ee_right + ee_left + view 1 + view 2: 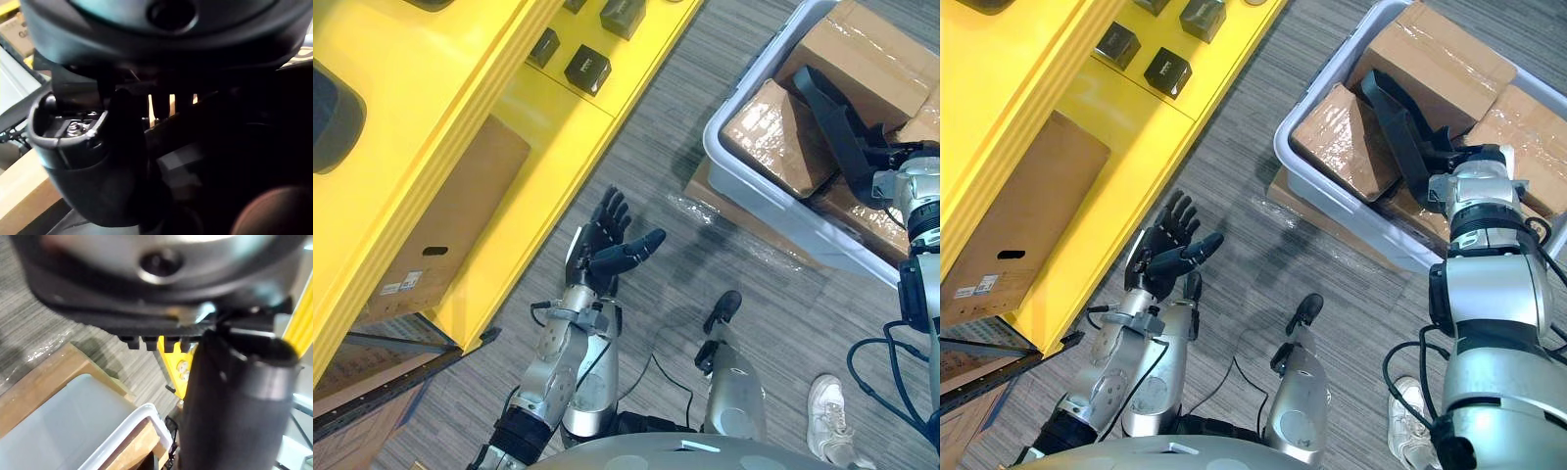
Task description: Walk over and take three plastic housings, then place them on the shelf
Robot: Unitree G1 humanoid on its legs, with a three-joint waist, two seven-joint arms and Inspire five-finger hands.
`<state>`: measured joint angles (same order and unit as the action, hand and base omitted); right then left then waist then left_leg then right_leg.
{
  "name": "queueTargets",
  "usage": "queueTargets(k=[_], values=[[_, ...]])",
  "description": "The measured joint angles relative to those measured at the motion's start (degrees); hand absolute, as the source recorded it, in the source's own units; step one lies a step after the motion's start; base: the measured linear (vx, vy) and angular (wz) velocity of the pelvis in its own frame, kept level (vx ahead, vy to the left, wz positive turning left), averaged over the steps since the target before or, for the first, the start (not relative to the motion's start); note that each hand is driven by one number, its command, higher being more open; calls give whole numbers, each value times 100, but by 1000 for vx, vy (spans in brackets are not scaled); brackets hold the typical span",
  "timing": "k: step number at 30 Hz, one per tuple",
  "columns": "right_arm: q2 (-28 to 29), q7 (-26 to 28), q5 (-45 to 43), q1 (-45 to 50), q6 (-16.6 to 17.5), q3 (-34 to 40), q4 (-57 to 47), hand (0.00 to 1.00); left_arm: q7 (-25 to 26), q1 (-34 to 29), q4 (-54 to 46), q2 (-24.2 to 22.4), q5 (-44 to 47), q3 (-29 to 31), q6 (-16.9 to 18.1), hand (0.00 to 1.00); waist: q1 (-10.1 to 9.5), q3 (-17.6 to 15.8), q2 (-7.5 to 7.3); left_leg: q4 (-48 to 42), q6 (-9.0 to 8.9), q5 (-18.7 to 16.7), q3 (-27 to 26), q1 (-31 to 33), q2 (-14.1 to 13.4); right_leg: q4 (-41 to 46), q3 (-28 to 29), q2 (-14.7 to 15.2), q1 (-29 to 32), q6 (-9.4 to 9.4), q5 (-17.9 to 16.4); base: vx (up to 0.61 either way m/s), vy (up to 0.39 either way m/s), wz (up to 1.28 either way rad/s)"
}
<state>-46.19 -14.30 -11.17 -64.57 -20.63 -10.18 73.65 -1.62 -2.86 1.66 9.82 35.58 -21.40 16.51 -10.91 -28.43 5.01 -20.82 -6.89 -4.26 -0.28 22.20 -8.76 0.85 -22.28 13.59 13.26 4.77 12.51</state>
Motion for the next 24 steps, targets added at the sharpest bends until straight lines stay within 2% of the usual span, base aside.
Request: queueTargets(k=[2, 5, 8, 11, 12, 14, 16, 18, 20, 24], values=[[65, -230, 204, 143, 331, 72, -9, 0, -107, -133, -232, 76, -18, 5, 11, 100, 21, -7, -13, 138, -17, 40, -79, -211, -24, -3, 47, -11, -114, -29, -23, -18, -10, -12], [160, -486, 415, 311, 627, 164, -248, 0, -276, -148, -454, 175, -21, 45, 12, 100, 42, -20, -48, 228, -53, 58, -131, -415, -95, -28, 82, -83, -253, -55, -46, -34, -19, -16], [193, -823, 420, 510, 966, 301, -1223, 0, -398, -6, -697, 308, -20, 132, -91, 100, 65, -71, -177, 425, -138, 148, -252, -695, -201, -212, 167, -207, -414, -41, -37, -16, -38, -21], [372, -932, 865, 821, 1437, 402, -2377, 0, -513, 172, -814, 391, 95, 232, -709, 100, 219, -48, -347, 782, -209, 270, -352, -1117, -288, -331, 214, -314, -664, -22, -19, 38, -37, -15], [476, -936, 1064, 1020, 1661, 449, -2781, 0, -614, 321, -853, 418, 351, 206, -1192, 100, 259, 5, -446, 930, -240, 300, -409, -1303, -329, -412, 233, -369, -777, -30, -12, 64, -32, -19], [727, -933, 1171, 1183, 1815, 493, -3046, 0, -659, 453, -847, 431, 588, 191, -1656, 100, 349, 112, -595, 1105, -261, 346, -472, -1460, -352, -428, 239, -394, -833, -33, -13, 79, -17, -16], [1108, -835, 1327, 1645, 1929, 550, -3316, 0, -623, 748, -630, 400, 1106, 38, -2324, 100, 384, 386, -797, 1325, -288, 394, -617, -1676, -359, -521, 334, -419, -890, -31, -10, 97, 9, -21], [1405, -700, 1476, 1932, 1933, 550, -3371, 0, -473, 1072, -222, 318, 1519, -58, -2684, 100, 452, 494, -830, 1438, -287, 395, -708, -1901, -358, -521, 377, -421, -1026, -31, -10, 114, 32, -16], [1721, -608, 1590, 2221, 1932, 549, -3494, 0, -169, 1397, 304, 187, 1876, -72, -2803, 100, 526, 618, -832, 1540, -286, 396, -794, -2058, -353, -524, 401, -420, -1073, -31, -11, 68, 26, -18], [2247, -563, 1899, 2891, 1943, 504, -4224, 0, 237, 1876, 968, 79, 2681, 92, -2764, 100, 695, 712, -815, 1636, -284, 405, -946, -2264, -348, -525, 503, -421, -1137, -29, -11, 22, 10, -16]])
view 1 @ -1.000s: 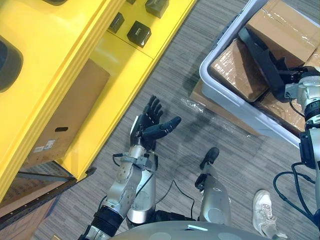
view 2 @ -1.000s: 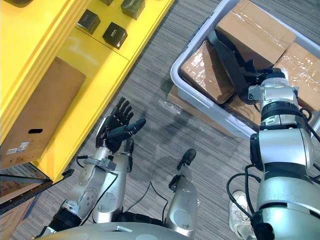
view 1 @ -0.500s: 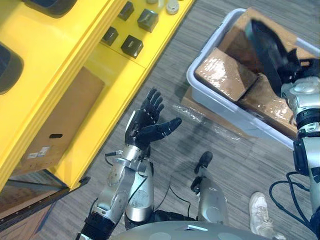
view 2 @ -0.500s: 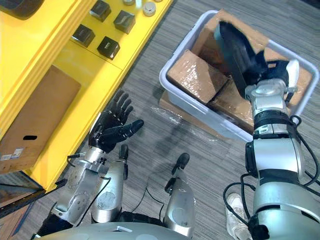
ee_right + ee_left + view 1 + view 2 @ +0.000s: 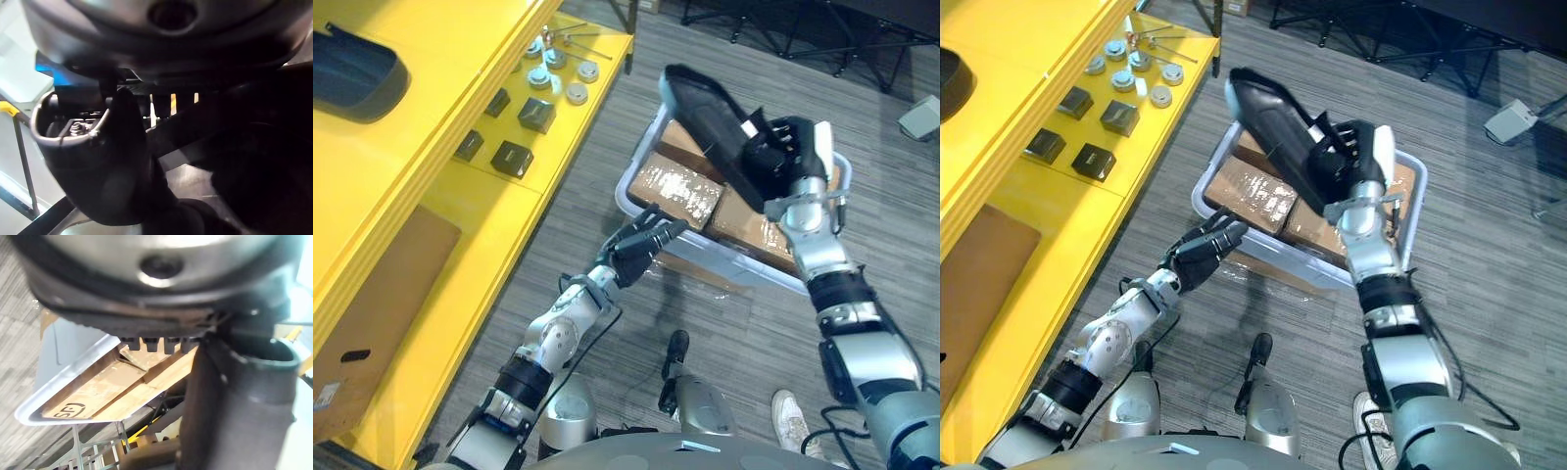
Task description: Walk over and take three plastic housings, then place them on the shelf
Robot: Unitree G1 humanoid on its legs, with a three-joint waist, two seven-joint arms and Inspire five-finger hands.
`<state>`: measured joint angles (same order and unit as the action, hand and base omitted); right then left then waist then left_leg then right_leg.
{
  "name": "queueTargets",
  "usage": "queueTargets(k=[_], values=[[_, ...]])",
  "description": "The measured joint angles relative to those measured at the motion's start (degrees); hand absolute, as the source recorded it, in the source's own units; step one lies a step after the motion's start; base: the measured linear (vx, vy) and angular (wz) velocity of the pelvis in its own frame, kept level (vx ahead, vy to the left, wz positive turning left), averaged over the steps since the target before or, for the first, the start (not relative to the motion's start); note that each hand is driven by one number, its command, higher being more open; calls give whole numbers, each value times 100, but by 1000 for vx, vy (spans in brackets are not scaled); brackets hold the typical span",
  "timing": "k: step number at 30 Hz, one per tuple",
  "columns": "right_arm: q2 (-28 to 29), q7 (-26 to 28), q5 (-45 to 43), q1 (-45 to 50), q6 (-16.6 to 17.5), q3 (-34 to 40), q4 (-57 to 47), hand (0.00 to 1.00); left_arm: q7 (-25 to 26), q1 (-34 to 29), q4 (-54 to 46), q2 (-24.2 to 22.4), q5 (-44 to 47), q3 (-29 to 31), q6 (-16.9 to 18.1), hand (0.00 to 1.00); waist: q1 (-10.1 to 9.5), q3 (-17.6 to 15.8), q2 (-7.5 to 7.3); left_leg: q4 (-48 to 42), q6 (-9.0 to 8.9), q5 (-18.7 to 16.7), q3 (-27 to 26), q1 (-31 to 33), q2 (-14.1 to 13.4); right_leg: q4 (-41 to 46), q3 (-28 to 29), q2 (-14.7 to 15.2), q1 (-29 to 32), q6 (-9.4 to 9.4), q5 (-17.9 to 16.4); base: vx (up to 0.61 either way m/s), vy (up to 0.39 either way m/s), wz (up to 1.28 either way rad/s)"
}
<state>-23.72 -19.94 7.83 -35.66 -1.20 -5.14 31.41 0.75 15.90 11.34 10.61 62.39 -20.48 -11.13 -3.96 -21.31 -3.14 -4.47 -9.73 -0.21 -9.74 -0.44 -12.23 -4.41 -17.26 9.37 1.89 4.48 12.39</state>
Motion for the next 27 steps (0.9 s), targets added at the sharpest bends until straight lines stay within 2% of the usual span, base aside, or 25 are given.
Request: queueTargets(k=[4, 8, 10, 14, 19, 20, 26, 27], values=[[351, -6, 322, 595, 26, -225, -467, 0, 36, 71, 145, -189, 692, 25, 229, 100, 110, 256, 1, 75, 0, 6, -70, -120, 4, -5, 37, -4, -47, 2, -1, -9, 5, -8], [754, -2, 434, 1134, 161, -712, -543, 0, 69, 310, 279, -381, 773, -187, 467, 100, 120, 522, -6, 90, -3, -5, -110, -246, 7, -14, 39, -1, -143, 1, -23, -40, 0, -6], [1054, -59, 512, 1291, 206, -809, -544, 0, 283, 385, 451, -461, 770, -222, 621, 100, 130, 588, 4, 178, 30, 30, -133, -341, 11, -16, 32, -2, -175, -2, -51, -66, -10, -6], [1074, -56, 522, 1417, 262, -1014, -544, 0, 336, 406, 633, -470, 752, -329, 624, 100, 104, 641, 5, 362, -14, 129, -149, -428, 22, -46, 5, -2, -191, -14, -111, -69, -8, 1], [1148, -181, 518, 1610, 316, -1039, -543, 0, 341, 404, 727, -469, 675, -450, 610, 100, 128, 836, -3, 484, 26, 221, -120, -471, 66, -46, -28, 27, -186, 18, -85, -5, -1, 1], [1146, -213, 517, 1651, 346, -1038, -543, 0, 364, 405, 727, -469, 638, -489, 607, 0, 142, 883, -6, 488, 5, 233, -114, -470, 78, -45, -47, 41, -188, 13, -55, 36, 17, 3], [1095, -548, 507, 1747, 385, -1122, -514, 0, 722, 406, 705, -475, -455, -573, 591, 0, 123, 1007, -24, 494, 5, 234, -70, -470, 90, -18, -106, 56, -225, 30, -31, 30, 11, 5], [1095, -668, 501, 1746, 387, -1131, -514, 0, 931, 405, 711, -476, -527, -577, 594, 0, 120, 1011, -30, 494, 5, 234, -58, -478, 91, -18, -116, 58, -240, 31, -30, 0, 7, 4]])
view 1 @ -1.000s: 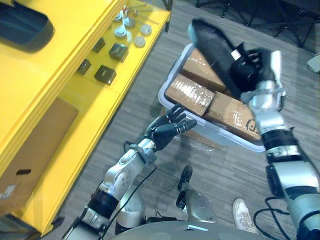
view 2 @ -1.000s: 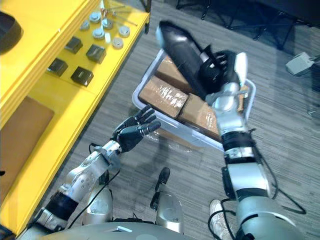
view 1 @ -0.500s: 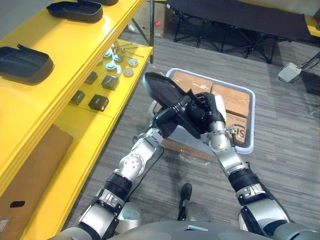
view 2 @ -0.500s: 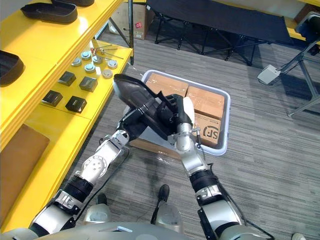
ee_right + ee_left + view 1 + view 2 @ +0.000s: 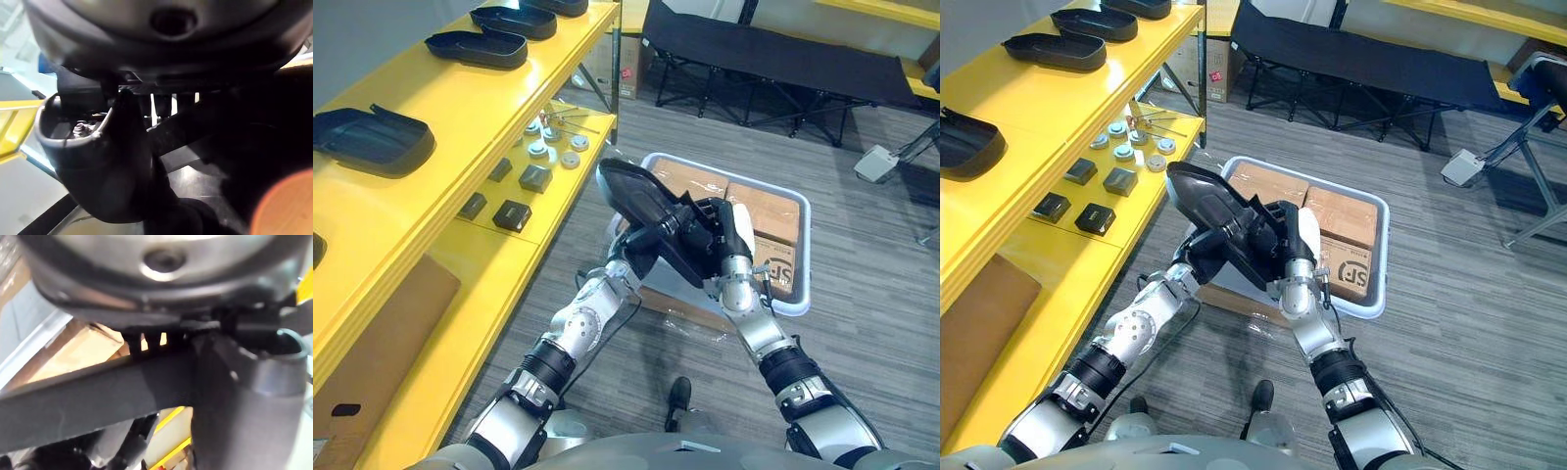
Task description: Walk over and take three plastic housings, then place them on the shelf
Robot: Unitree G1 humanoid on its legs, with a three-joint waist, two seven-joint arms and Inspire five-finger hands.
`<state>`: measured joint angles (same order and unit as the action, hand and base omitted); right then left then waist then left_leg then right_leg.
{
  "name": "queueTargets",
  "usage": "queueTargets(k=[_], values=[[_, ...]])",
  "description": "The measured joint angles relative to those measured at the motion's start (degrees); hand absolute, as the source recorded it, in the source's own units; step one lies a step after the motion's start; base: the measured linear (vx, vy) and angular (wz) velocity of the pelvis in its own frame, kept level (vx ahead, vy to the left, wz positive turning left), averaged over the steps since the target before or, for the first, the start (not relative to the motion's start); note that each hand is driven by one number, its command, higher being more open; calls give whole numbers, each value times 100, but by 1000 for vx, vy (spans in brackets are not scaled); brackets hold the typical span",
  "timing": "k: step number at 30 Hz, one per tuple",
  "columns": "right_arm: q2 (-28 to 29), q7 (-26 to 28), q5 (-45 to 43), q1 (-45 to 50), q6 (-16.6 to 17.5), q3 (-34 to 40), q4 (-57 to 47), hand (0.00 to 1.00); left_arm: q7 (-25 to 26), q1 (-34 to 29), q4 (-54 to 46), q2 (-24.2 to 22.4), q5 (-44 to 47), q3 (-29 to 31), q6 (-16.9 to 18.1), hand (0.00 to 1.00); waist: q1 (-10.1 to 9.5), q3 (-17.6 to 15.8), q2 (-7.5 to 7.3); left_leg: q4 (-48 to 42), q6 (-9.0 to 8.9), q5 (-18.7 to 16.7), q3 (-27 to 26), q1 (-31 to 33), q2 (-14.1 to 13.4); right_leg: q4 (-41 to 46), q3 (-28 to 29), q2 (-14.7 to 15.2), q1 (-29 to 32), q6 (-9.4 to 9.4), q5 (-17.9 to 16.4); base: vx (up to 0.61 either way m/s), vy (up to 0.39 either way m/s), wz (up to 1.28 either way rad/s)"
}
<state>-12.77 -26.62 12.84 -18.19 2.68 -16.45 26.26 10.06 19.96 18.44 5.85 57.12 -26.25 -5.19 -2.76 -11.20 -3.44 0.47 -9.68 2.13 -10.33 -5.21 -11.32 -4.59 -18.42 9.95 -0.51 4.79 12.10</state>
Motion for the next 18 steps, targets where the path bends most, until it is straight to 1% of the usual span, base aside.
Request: queueTargets(k=[1, 2, 4, 6, 7, 8, 9, 10, 13, 14, 16, 18], values=[[-12, -97, -16, 0, 50, -5, -1, 0, 222, 0, 28, 3, -165, 4, 6, 0, -4, 5, -7, -2, 1, 0, 2, -10, 3, 0, -2, 2, -11, 0, 0, 0, 0, 0], [-11, -139, -26, 0, 102, -14, -1, 0, 339, 0, 54, 3, -190, 11, 23, 0, -4, 6, -10, -4, 1, -1, 3, -12, 3, -1, -2, 2, -14, 1, 0, 0, 0, 0], [-16, -257, -35, 0, 426, -94, -37, 0, 720, 0, 279, 11, -501, 34, 158, 0, 7, 13, -17, -18, 2, -3, 2, -22, 1, -30, -1, 1, -24, 1, -1, -17, 2, -1], [-15, -284, -51, 36, 593, -339, -239, 0, 898, -1, 357, 11, -612, 34, 172, 0, 20, 13, -19, -20, 2, -15, 1, -22, -1, -32, -1, -2, -22, -15, -21, -33, 2, -1], [4, -356, -37, 90, 671, -479, -399, 0, 939, -39, 360, 3, -607, 50, 287, 0, 14, 14, -19, -20, 3, -16, 3, -23, -5, -32, -2, -5, -23, -18, -25, 0, 0, 0], [28, -402, -41, 116, 680, -475, -417, 0, 917, -47, 351, 4, -634, 30, 371, 0, 4, 15, -22, -20, 3, -15, 4, -24, -7, -32, -4, -6, -23, -19, -28, 0, 0, 0], [51, -479, -85, 128, 680, -458, -416, 0, 921, -48, 342, 4, -919, 4, 480, 0, -40, 17, -25, -20, 6, -14, 14, -23, -5, -33, -10, -4, -28, -19, -30, 0, 0, 0], [124, -544, -83, 137, 732, -458, -417, 0, 932, -49, 342, 4, -1036, 20, 574, 0, -37, 22, -33, -19, 9, -12, 19, -24, -5, -33, -12, -4, -29, -9, -42, 0, 0, 0], [252, -714, -76, 199, 921, -454, -453, 0, 931, -55, 342, 3, -1023, 36, 855, 0, 0, 25, -37, -19, 10, -14, 12, -29, -7, -33, -12, -5, -28, -42, -76, 0, 0, 0], [267, -740, -77, 247, 1080, -458, -478, 0, 926, -56, 341, -6, -986, 60, 1010, 0, 13, 26, -39, -18, 24, -24, 7, -33, -10, -33, -12, -8, -28, -43, -78, 0, 0, 0], [276, -773, -79, 327, 1169, -452, -605, 0, 837, -64, 328, -24, -788, 108, 1101, 0, 20, 27, -38, -18, 24, -31, 2, -35, -12, -33, -12, -10, -27, -45, -77, 0, 0, 0], [295, -765, -73, 402, 1340, -461, -746, 0, 666, -218, 162, -26, -515, 188, 1230, 0, 64, 31, -45, -18, 22, -49, -14, -45, -14, -32, -9, -12, -27, -32, -67, 0, 0, 0]])
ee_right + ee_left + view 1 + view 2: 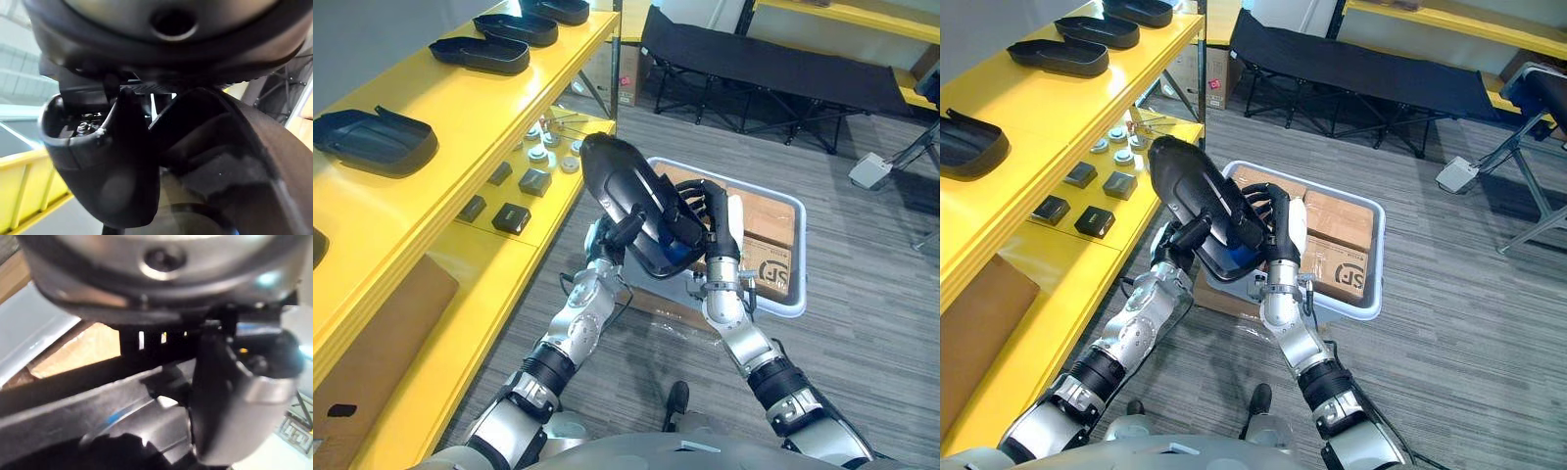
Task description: Walk over and take three plastic housings, then place them on the shelf
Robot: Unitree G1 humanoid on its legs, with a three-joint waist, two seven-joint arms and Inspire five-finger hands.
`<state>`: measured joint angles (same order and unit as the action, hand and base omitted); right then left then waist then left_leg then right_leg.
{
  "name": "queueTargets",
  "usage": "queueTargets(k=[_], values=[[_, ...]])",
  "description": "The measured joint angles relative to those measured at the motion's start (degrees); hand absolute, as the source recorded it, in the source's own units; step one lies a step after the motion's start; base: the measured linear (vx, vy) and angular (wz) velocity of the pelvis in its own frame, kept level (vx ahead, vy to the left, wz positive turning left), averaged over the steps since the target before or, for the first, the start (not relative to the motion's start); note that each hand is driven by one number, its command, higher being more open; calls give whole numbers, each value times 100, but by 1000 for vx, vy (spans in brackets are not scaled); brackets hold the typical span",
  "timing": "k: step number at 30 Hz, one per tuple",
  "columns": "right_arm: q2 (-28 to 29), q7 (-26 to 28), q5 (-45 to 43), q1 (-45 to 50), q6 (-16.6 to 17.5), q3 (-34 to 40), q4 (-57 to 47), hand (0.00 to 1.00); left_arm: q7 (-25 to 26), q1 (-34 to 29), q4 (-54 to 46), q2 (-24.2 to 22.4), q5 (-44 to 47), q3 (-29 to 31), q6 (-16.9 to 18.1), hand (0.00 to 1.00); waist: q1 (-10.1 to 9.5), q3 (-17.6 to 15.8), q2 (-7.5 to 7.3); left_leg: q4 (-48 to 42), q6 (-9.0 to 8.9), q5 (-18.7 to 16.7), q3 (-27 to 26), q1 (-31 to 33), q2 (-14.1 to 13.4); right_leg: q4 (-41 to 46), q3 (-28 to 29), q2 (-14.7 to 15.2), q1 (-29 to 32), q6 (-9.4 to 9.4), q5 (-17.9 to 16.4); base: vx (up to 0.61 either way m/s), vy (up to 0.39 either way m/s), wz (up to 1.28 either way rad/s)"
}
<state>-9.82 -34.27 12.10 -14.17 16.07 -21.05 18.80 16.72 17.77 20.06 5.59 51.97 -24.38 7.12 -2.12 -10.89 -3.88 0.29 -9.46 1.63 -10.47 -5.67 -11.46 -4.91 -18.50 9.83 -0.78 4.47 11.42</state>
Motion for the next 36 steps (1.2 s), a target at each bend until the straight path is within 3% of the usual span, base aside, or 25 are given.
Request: queueTargets(k=[2, 3, 5, 7, 11, 16, 17, 18, 23, 27, 30, 32, 35, 36], values=[[3, 13, 57, 68, 103, -7, -154, 0, -129, -55, -47, -2, 248, 5, 171, 0, 46, 1, -1, 0, 0, -11, -7, -3, 0, 0, 0, 0, 0, -7, 27, 0, 0, 0], [23, 12, 69, 79, 192, -7, -193, 100, -216, -57, -47, -3, 484, 8, 268, 0, 56, 2, -2, -1, -8, -16, -17, -13, 1, 0, 3, 0, -2, -4, 30, 0, 0, -5], [91, 14, 70, 102, 239, -13, -272, 100, -251, -61, -51, -25, 676, 5, 412, 0, 65, 3, -3, -1, -20, -27, -42, -45, 1, 0, 19, 0, -16, -3, 31, 0, 0, -6], [152, -16, 68, 226, 509, -133, -412, 100, -263, -114, -177, -210, 1067, 63, 597, 0, 70, 7, -10, -1, -24, -43, -56, -57, 3, 0, 20, 1, -23, -2, 31, 0, 0, -2], [215, -111, 118, 267, 790, -454, -413, 100, -111, -209, -268, -455, 1025, 276, 923, 0, 86, 36, -43, -1, -22, -53, -75, -68, 1, 0, 22, 0, -23, -2, 30, 0, 0, -1], [380, -129, 97, 673, 795, -689, -521, 100, 938, -255, -473, -579, -696, 564, 1112, 0, 64, 117, -75, -4, 9, -88, -79, -68, 3, 0, 24, 3, -23, 3, 24, 0, 0, 0], [397, -128, 69, 891, 787, -691, -651, 100, 1415, -284, -718, -603, -1547, 761, 1168, 0, 76, 125, -60, -9, 3, -92, -95, -69, 1, 0, 24, -2, -15, 26, -9, 0, 0, 0], [395, -129, 61, 918, 786, -686, -671, 100, 1477, -287, -757, -609, -1671, 800, 1171, 0, 82, 127, -57, -10, 3, -93, -98, -70, 1, 0, 25, -2, -15, 30, -12, -10, 2, -5], [373, -148, -204, 1394, 685, -233, -1212, 100, 2595, -545, -1232, -800, -3546, 1541, 1280, 0, 120, 258, 91, -15, -32, -117, -232, -84, -1, 2, 135, -15, 62, 16, -2, 10, 12, -12], [337, -282, -501, 1847, 669, 349, -1421, 100, 3474, -772, -1398, -791, -4638, 2131, 1262, 0, 193, 300, 149, -15, -47, -137, -264, -86, -8, 2, 166, -26, 83, 14, 2, 13, 8, -4], [328, -274, -696, 2149, 677, 584, -1532, 100, 4050, -972, -1620, -771, -5724, 2446, 982, 0, 237, 327, 144, -29, -42, -183, -354, -86, -8, 1, 263, -35, 147, 14, 1, 0, 10, -14], [320, -154, -976, 2293, 683, 667, -1531, 100, 4224, -1101, -1787, -707, -6414, 2522, 781, 0, 245, 346, 147, -68, -39, -217, -407, -79, -10, 1, 321, -41, 179, 14, 2, 6, 11, -18], [327, 966, -2482, 2646, 710, 1015, -1513, 100, 4013, -1321, -2221, -430, -7057, 2530, 609, 0, 261, 373, 189, -121, -29, -277, -441, -63, -12, 1, 346, -38, 192, 19, -22, 1, 7, -4], [325, 1135, -2603, 2737, 688, 1081, -1511, 100, 3918, -1412, -2333, -367, -7047, 2522, 638, 0, 268, 382, 204, -120, -30, -280, -442, -57, -13, 1, 346, -38, 199, 17, -37, 0, 0, 0]])
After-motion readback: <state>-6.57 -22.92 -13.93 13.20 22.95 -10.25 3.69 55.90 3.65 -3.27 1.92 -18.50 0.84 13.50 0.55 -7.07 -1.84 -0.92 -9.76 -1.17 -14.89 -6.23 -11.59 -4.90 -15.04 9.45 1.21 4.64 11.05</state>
